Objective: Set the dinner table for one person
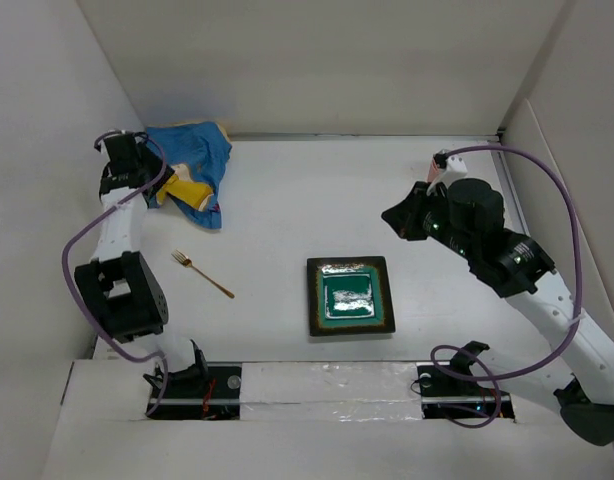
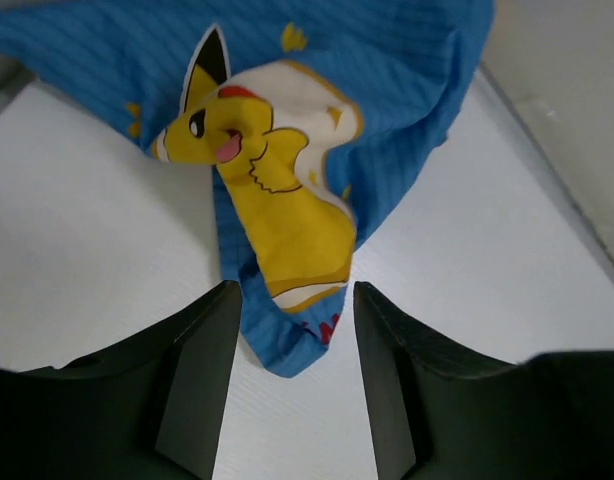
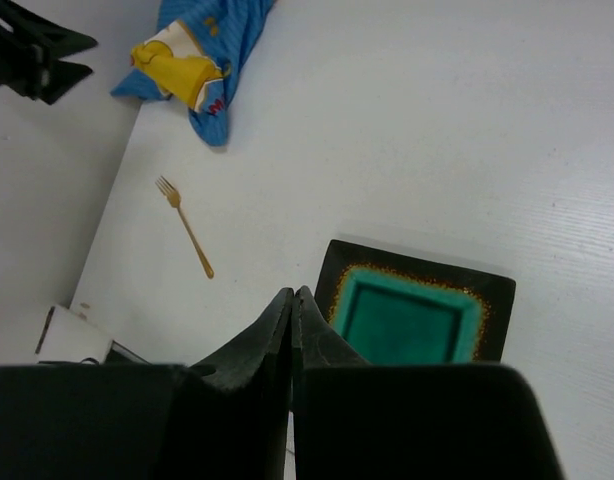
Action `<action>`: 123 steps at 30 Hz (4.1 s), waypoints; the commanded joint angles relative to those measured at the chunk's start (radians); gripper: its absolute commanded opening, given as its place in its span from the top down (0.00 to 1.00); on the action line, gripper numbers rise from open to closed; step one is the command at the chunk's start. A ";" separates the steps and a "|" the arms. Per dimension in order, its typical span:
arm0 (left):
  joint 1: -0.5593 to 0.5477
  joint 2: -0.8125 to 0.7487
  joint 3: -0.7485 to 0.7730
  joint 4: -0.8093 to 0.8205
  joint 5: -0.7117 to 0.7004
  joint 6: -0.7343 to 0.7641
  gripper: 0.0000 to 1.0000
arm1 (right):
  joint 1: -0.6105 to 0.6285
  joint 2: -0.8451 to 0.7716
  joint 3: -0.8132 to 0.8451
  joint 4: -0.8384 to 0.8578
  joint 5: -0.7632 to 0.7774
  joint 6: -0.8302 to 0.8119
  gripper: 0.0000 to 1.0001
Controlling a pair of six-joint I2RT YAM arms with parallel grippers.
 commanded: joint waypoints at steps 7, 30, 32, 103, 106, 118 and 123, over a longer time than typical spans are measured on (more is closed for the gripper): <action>-0.070 0.125 -0.028 0.077 0.079 0.010 0.35 | -0.022 0.047 0.006 0.083 -0.126 -0.043 0.40; -0.163 0.348 -0.019 0.247 0.050 -0.008 0.85 | -0.022 0.126 0.016 0.088 -0.163 -0.033 0.34; -0.189 0.340 -0.014 0.249 0.085 -0.028 0.97 | -0.022 0.138 0.033 0.092 -0.162 -0.034 0.34; -0.321 -0.004 -0.525 0.102 -0.194 -0.328 0.94 | -0.228 0.544 -0.074 0.434 -0.136 0.124 0.51; -0.321 0.004 -0.508 0.097 -0.197 -0.292 1.00 | -0.237 0.616 -0.044 0.438 -0.131 0.130 0.45; -0.321 -0.145 -0.451 0.068 -0.251 -0.197 1.00 | -0.246 0.951 0.124 0.453 -0.168 0.070 0.41; -0.321 -0.157 -0.384 0.022 -0.300 -0.168 1.00 | -0.237 1.032 0.213 0.442 -0.157 0.053 0.39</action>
